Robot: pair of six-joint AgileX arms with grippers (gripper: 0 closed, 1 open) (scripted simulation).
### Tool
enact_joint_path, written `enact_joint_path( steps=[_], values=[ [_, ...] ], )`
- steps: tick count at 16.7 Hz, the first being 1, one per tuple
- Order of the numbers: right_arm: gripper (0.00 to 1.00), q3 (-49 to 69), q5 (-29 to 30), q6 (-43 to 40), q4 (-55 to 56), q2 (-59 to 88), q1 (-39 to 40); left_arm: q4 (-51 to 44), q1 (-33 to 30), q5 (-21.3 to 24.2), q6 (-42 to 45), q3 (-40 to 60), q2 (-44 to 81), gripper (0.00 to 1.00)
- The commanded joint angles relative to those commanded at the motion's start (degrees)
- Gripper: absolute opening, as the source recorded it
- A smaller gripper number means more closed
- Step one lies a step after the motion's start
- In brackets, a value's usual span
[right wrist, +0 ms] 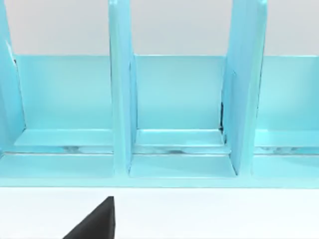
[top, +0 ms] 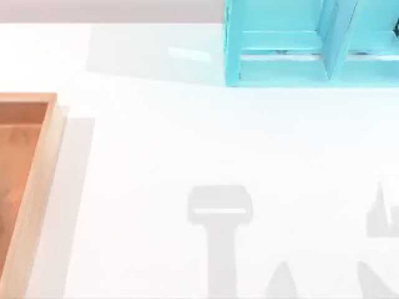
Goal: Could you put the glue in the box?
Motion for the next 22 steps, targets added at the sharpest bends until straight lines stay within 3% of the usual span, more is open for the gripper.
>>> enact_joint_path(
  steps=[4,17,22],
  values=[
    [1.00,0.0,0.0,0.0,0.0,0.0,0.0,0.0,0.0,0.0,0.0,0.0,0.0,0.00],
    [1.00,0.0,0.0,0.0,0.0,0.0,0.0,0.0,0.0,0.0,0.0,0.0,0.0,0.98],
    [1.00,0.0,0.0,0.0,0.0,0.0,0.0,0.0,0.0,0.0,0.0,0.0,0.0,1.00]
  ],
)
